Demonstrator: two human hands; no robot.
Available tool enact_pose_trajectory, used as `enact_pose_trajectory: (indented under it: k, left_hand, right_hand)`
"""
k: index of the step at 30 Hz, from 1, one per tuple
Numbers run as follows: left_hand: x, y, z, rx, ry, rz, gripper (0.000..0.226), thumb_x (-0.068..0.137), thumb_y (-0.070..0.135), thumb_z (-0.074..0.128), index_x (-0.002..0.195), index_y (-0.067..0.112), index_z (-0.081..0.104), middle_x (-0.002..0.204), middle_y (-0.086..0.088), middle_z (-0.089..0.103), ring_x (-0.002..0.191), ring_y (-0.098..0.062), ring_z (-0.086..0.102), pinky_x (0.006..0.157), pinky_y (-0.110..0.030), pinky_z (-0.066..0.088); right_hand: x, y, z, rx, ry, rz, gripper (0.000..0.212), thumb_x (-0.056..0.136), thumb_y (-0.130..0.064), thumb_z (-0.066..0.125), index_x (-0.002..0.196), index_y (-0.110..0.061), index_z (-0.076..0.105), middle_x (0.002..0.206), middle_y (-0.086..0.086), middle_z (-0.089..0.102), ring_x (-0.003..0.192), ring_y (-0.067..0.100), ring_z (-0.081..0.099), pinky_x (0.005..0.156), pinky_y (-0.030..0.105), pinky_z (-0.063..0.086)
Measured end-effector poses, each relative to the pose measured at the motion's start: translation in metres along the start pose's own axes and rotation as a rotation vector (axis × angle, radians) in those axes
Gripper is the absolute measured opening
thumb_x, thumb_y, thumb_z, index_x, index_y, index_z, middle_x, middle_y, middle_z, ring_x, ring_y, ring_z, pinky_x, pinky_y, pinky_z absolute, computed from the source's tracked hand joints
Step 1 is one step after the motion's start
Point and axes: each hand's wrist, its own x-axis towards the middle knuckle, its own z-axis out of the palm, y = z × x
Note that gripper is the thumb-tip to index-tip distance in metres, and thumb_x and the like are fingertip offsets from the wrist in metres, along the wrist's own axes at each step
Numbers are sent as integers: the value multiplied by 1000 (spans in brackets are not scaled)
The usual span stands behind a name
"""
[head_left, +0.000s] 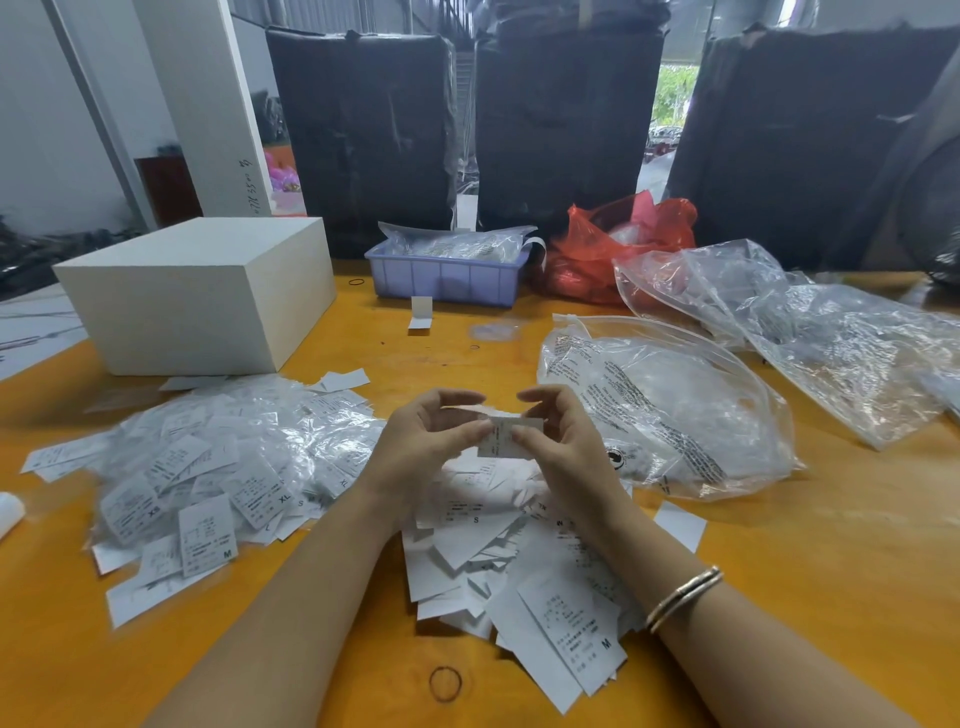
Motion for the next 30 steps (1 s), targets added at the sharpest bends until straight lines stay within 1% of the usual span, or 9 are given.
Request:
enact_pose_trajectory:
  k: [4,8,11,13,20,23,26,28,30]
  left_hand:
    - [-1,-1,1,32,-120,-54,33,77,11,74,105,25,64,85,-4,74,79,-11,70,64,-16,52]
    - [-1,-2,1,11,-81,-26,28,77,6,73,101,19,66,81,-6,74,76,-13,69,62,-17,51]
    - [0,-3,1,11,-19,11,26,78,5,73,99,19,66,81,-3,72,77,-11,68,65,-17,51]
    - [0,-3,0,25,1,19,25,79,5,72,98,20,65,80,-4,72,78,-12,69,66,-17,52]
    - [-1,-1,0,28,-81,-26,19,86,8,65,101,19,64,86,-8,74,83,-19,69,68,-23,53]
    - [0,-2,1,42,-56,-1,19,87,6,63,100,19,64,84,-5,74,80,-16,69,65,-22,54]
    - [1,-2,0,31,19,20,18,87,8,64,99,21,64,81,-2,74,76,-12,69,59,-20,51]
    - [2,-3,-1,41,78,42,19,87,8,64,99,23,63,81,-1,74,76,-11,69,59,-19,50]
    - [2,-3,-2,102,140,95,21,87,7,63,96,26,62,81,2,73,76,-7,68,59,-17,51]
  right_hand:
    - [1,2,-3,19,63,-81,26,83,3,63,95,-19,56,77,8,54,72,18,51,67,32,45]
    - [0,2,-1,-60,9,-106,23,85,1,61,87,-21,66,82,12,67,79,35,60,74,41,51]
    - [1,2,0,-32,28,-104,21,88,-3,59,95,-22,65,82,-1,67,71,13,59,66,25,50]
    - [2,2,-1,6,48,-82,21,87,-1,60,88,-21,65,77,-4,66,67,4,58,64,19,49]
    - [3,6,-1,-119,53,-110,17,84,-5,65,86,-20,71,81,0,70,79,21,64,71,29,51]
    - [4,7,-2,-247,49,-172,15,85,-5,64,94,-15,72,83,-2,66,74,9,58,65,19,45]
    - [1,5,1,-312,-44,-220,25,86,-1,60,106,-13,70,87,-7,55,79,-2,50,70,10,39]
    - [-1,6,4,-371,-82,-259,32,86,1,58,113,-13,67,91,-6,53,83,-2,50,76,13,41]
    - [0,6,5,-471,-50,-320,35,86,-1,58,117,-13,65,96,-2,55,86,7,53,83,31,46]
